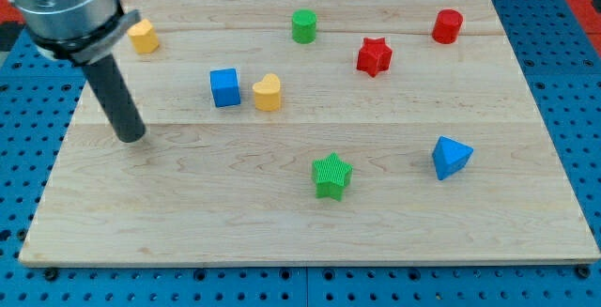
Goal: Move the yellow hexagon diagonally to the blue cube
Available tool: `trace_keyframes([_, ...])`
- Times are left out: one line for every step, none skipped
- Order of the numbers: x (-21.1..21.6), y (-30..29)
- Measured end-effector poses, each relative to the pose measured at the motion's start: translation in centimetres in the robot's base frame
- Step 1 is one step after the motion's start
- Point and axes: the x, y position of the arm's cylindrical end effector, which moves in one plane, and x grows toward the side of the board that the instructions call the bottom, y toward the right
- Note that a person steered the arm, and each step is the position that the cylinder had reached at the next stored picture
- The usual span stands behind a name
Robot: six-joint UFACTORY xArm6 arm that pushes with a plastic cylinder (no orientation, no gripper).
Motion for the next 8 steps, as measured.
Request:
trace_keyframes([-5.8, -6.7])
trace_keyframes([-8.6, -8.7])
trace_keyframes([-10.0, -8.8])
trace_keyframes([-12.1, -8.1])
trace_keyframes([-19.2, -5.2])
trace_keyframes([-20.4, -4.9])
trace_keyframes([-21.0, -4.6])
trace_keyframes([-17.9, -0.7])
